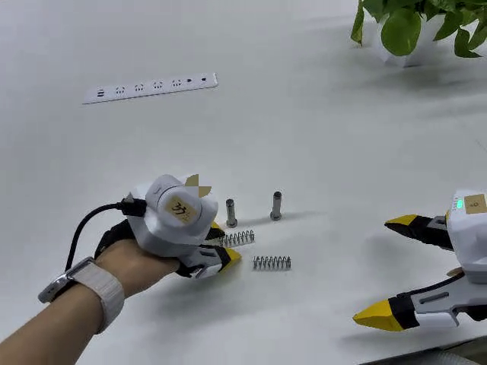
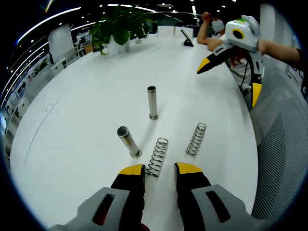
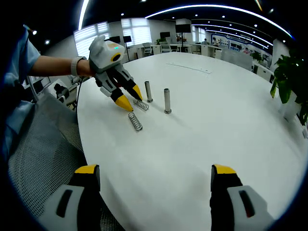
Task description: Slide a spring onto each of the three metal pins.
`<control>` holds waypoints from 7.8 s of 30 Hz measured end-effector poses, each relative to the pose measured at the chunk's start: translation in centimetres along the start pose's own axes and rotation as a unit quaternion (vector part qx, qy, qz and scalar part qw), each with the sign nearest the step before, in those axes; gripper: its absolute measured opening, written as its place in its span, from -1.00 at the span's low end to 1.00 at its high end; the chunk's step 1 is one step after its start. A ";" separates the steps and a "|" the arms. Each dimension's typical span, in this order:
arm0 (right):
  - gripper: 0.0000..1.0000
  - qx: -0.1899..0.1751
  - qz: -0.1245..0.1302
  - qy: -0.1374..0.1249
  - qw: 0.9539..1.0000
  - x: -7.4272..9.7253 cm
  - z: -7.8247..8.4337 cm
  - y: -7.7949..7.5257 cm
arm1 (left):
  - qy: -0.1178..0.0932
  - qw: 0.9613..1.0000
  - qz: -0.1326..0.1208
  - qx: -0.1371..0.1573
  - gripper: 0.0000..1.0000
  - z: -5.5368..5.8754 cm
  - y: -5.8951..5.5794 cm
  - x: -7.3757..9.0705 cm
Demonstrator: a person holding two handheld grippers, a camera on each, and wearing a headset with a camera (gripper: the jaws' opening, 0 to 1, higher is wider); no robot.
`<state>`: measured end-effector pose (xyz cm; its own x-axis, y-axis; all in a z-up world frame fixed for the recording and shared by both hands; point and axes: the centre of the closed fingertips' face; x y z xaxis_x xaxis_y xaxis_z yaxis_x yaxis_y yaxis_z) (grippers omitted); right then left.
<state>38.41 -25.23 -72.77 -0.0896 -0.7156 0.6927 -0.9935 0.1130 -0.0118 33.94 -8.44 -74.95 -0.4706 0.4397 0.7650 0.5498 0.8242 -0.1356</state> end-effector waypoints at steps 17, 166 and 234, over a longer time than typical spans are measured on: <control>0.93 0.001 -0.002 0.000 1.000 -0.1 -0.2 0.5 | 0.068 0.996 0.000 -0.062 -0.76 0.5 -0.2 -0.3; -0.72 0.317 -0.253 0.095 0.909 -2.8 -9.9 13.4 | -0.153 0.982 0.087 -0.066 -0.81 -2.5 -10.6 4.2; -0.76 0.393 -0.222 0.111 0.886 -4.2 -14.1 9.8 | -0.239 0.961 -0.069 0.122 0.88 0.6 -5.5 8.8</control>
<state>30.06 -11.37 -65.63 0.2504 -0.4062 0.8788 -0.6779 -0.7216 -0.1404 26.40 -8.87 -67.87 -0.8231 0.3857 0.4167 0.3088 0.9199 -0.2416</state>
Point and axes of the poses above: the centre of the closed fingertips' face, and the gripper's own axes: x roughly backward along the fingers, y roughly to its left, z roughly out of its underside, and after that the axes turned 10 degrees about z, right-handed
